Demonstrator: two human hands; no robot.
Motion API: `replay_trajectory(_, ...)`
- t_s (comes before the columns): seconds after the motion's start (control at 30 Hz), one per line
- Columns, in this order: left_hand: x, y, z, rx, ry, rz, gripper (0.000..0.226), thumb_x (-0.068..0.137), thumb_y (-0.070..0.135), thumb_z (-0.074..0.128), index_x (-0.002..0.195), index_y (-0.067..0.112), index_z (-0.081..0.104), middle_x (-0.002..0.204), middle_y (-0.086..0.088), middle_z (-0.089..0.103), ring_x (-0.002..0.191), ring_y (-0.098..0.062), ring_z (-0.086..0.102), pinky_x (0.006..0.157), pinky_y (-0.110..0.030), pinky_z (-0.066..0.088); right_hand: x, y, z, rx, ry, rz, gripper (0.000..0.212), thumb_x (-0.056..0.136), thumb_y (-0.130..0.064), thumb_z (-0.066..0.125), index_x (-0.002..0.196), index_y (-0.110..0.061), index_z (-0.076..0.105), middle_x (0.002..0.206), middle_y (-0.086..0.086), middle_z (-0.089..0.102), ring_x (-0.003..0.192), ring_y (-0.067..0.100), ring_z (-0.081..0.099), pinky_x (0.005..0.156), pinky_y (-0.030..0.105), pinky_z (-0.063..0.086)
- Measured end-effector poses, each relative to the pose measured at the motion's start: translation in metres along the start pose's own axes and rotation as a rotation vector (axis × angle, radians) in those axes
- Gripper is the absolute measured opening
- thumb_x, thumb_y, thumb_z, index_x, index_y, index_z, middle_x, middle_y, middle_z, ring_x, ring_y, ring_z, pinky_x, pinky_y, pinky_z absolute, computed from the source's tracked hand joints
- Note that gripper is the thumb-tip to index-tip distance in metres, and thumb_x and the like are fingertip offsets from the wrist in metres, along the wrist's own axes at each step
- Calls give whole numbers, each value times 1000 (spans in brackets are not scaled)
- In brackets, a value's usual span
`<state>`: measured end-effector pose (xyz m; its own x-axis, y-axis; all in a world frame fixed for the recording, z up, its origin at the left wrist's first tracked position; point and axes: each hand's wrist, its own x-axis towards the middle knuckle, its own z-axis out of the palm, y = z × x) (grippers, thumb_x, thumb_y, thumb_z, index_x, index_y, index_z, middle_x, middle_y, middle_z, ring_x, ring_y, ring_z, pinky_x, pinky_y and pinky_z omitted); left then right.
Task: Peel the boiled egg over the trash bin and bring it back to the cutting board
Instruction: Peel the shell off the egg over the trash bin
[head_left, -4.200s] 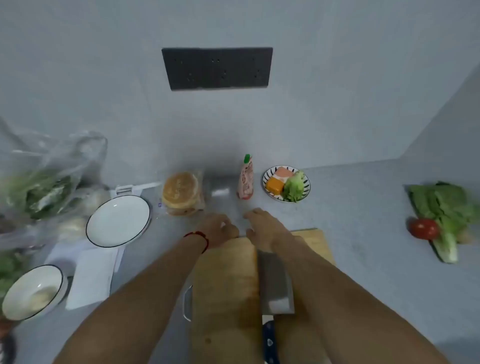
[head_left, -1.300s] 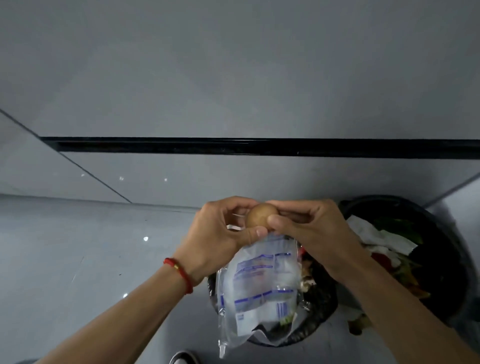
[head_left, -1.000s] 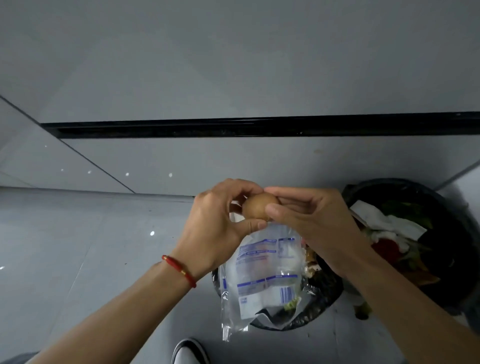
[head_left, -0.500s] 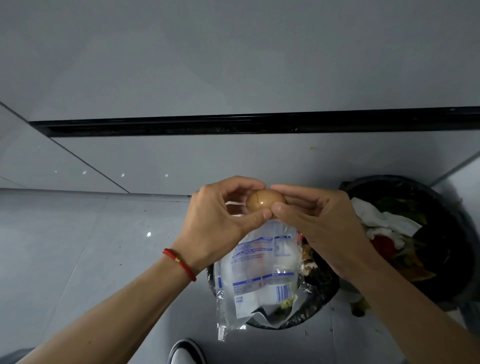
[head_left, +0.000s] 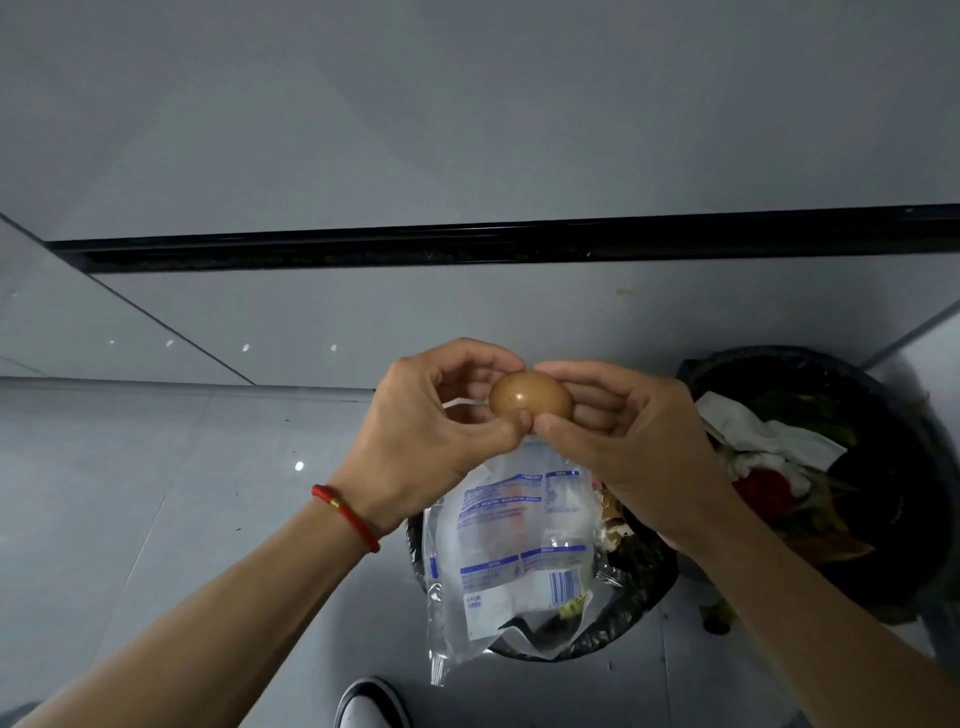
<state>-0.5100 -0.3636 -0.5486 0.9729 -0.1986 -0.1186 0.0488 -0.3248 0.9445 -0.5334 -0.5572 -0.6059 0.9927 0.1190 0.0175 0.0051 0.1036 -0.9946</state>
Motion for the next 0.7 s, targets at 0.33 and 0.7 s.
replay_trajectory(0.33, 0, 0, 1, -204, -4, -122, 28, 82, 7, 82, 109, 9, 77, 100, -14, 81, 94, -33, 78, 92, -48, 62, 1, -4, -7, 10, 58, -58, 37, 85, -17, 80, 121, -16, 75, 108, -2, 83, 98, 17, 81, 84, 31, 66)
replay_trajectory(0.7, -1, -1, 2, -149, 34, -56, 32, 75, 7, 87, 104, 15, 76, 100, -9, 80, 100, -22, 76, 91, -39, 61, -2, -6, -6, 74, 13, -37, 47, 84, -6, 83, 128, -18, 70, 122, -1, 79, 111, 16, 77, 93, 29, 62)
